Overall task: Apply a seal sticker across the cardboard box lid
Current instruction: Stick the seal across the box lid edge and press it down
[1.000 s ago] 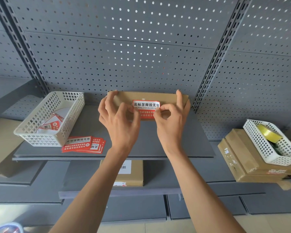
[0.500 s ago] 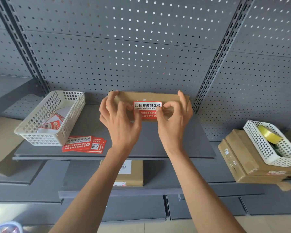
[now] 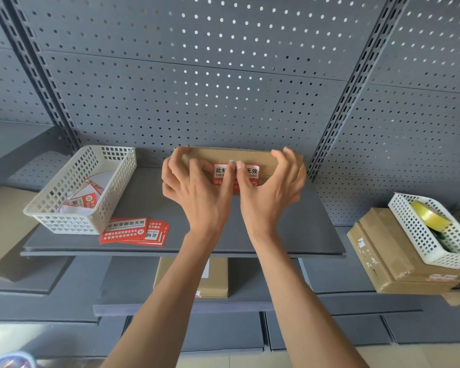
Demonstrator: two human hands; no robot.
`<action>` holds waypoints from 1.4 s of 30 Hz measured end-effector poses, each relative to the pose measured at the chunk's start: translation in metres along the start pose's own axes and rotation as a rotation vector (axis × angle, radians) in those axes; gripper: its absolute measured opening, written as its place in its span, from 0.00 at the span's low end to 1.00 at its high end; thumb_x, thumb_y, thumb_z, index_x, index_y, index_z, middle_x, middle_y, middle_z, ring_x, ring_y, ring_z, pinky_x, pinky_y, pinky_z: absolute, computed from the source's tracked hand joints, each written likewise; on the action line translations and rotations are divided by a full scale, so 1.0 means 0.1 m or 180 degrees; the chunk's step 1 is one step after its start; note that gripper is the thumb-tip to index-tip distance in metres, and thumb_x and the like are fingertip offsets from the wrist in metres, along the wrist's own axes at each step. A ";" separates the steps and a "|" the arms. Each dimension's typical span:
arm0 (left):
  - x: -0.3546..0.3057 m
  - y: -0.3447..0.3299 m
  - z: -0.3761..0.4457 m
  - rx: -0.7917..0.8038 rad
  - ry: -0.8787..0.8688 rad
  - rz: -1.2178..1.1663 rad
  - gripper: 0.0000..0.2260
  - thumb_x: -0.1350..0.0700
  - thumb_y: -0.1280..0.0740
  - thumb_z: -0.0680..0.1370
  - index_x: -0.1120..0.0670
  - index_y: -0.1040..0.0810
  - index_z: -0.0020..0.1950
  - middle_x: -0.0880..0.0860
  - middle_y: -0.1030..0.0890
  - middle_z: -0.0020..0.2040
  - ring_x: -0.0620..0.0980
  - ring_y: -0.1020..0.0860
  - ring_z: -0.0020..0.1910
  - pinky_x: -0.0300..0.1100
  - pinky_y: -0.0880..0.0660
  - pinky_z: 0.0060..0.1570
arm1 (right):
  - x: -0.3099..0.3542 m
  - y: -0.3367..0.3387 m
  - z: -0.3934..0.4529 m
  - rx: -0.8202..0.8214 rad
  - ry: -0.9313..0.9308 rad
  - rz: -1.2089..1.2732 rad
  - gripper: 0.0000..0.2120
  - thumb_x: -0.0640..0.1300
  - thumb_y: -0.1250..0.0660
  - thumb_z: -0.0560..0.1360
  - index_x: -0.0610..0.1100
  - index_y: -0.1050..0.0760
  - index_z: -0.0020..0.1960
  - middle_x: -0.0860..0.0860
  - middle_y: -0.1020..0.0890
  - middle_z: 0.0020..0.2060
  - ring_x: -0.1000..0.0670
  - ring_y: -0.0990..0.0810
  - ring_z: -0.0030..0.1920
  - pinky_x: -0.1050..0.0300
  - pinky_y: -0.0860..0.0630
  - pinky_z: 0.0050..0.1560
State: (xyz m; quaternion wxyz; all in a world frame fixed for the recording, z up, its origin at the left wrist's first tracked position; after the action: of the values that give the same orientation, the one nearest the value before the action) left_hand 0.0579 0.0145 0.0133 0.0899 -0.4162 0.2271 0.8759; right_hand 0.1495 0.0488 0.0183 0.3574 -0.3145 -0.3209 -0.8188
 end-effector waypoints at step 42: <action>-0.02 -0.04 0.04 -0.0031 0.0110 -0.0075 0.19 0.37 0.29 0.73 0.51 0.28 0.47 0.50 0.32 0.69 0.57 0.39 0.72 0.59 0.39 0.66 | -0.01 -0.07 0.01 -0.0213 -0.0112 0.0116 0.25 0.62 0.30 0.72 0.49 0.26 0.63 0.57 0.28 0.69 0.44 0.38 0.75 0.41 0.37 0.67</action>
State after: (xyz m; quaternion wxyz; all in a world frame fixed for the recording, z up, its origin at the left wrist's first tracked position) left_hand 0.0576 0.0197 0.0158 0.0943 -0.4343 0.2194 0.8685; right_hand 0.1445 0.0535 0.0163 0.3558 -0.3464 -0.2937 -0.8168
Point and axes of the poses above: each hand's wrist, its own z-axis towards the middle knuckle, its own y-axis out of the back of the hand, x = y × z, the point moved 1 cm from there along z, towards the middle knuckle
